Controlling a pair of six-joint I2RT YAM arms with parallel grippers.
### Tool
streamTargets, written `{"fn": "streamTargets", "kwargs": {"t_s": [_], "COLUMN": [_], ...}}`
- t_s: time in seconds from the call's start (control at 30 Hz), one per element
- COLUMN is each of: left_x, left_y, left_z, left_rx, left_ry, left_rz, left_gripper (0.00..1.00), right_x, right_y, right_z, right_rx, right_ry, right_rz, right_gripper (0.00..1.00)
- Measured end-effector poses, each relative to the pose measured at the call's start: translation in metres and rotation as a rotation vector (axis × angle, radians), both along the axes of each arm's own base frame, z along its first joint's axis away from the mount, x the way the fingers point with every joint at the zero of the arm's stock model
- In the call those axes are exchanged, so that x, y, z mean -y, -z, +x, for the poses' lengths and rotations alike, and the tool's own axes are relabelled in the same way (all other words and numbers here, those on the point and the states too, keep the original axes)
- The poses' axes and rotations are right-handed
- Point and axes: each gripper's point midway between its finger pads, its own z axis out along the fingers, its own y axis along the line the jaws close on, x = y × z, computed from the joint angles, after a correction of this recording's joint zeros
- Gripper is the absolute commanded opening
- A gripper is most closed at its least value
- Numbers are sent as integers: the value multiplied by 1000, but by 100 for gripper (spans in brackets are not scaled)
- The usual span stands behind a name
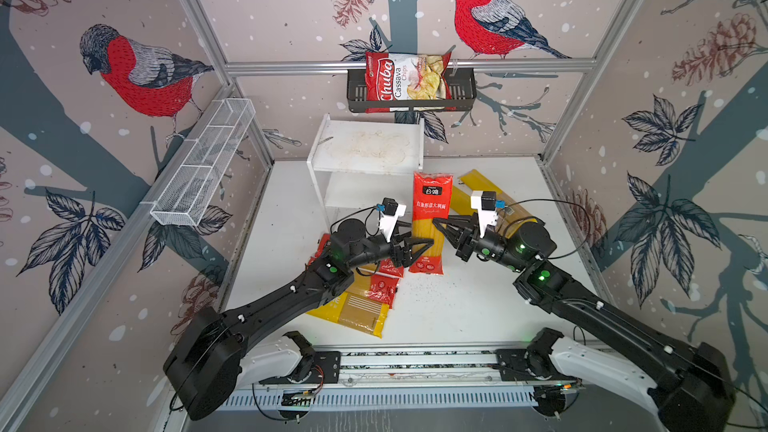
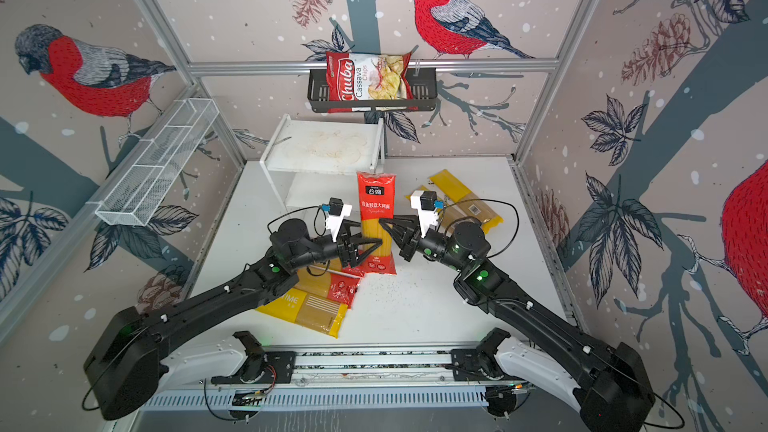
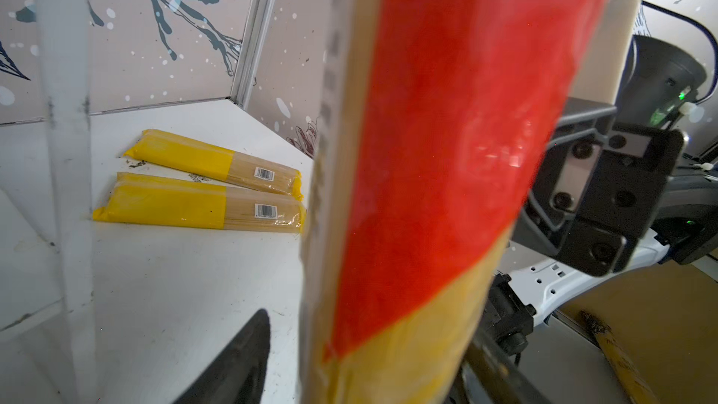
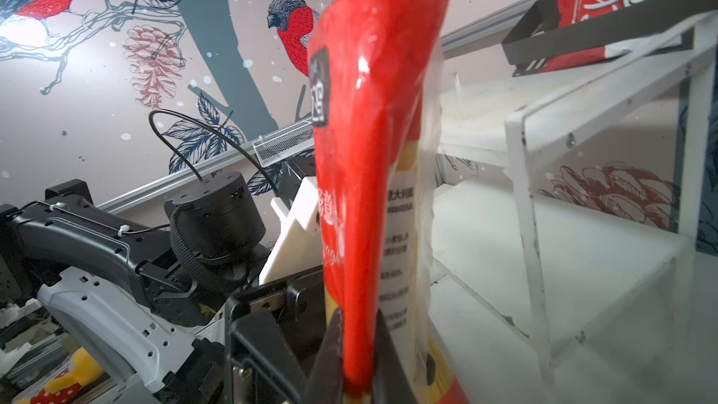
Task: Place and organize the pasta boxes and bags onto the shelf
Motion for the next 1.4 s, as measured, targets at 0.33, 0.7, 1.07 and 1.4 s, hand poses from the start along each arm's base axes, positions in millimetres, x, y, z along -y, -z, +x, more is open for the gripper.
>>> {"fn": "streamTargets", "kwargs": {"t_s": [0.33,0.7,1.07,1.4], "left_x": [-14,-35,-39,-41], "left_y": [-16,-22,-32,-31], "left_z": [-10,-5,-10,-4], "left_rx": [5,-13,12,2], "left_ry": [36,16,72,39], "left_rz": [-75,-134,-179,-191], "left_gripper": [41,67,45,27], "right_x": [-31,-42,-47,-52], "right_y": [-16,-27,-33,-28], "right_z": [3,3,-2,17], "right_rx": [56,58,18,-56], "right_ry": [-123,-218,-293,-243], "right_rz": [34,65,107,125], "right_gripper": [0,0,0,17]}}
